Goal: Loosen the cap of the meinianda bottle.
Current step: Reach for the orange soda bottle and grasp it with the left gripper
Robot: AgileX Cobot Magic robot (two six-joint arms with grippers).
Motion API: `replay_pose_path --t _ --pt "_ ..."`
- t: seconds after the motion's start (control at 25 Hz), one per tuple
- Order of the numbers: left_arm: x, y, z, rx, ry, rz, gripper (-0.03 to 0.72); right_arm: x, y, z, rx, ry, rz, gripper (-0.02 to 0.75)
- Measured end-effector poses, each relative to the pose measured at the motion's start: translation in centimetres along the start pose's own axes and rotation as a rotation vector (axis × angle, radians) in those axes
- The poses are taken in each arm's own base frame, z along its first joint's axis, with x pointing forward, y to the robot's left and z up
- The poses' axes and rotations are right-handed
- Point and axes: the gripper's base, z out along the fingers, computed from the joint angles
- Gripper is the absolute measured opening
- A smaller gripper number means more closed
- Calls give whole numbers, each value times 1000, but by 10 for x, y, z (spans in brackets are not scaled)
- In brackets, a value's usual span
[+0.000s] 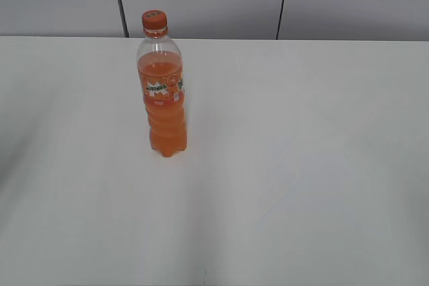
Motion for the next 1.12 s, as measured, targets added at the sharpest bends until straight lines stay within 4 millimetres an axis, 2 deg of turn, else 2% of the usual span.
replay_pose_path --t 0.36,0.56,0.72,0.92,1.12 --pt "30 -8 37 74 47 -22 436 0 0 0 0 0 0 455" --pt "54 -28 53 286 70 62 436 0 0 0 0 0 0 455" --pt "73 -42 62 443 73 86 436 0 0 0 0 0 0 455" --pt "99 -51 69 546 110 62 436 0 0 0 0 0 0 455" --pt "112 -57 73 633 130 72 462 0 0 0 0 0 0 455"
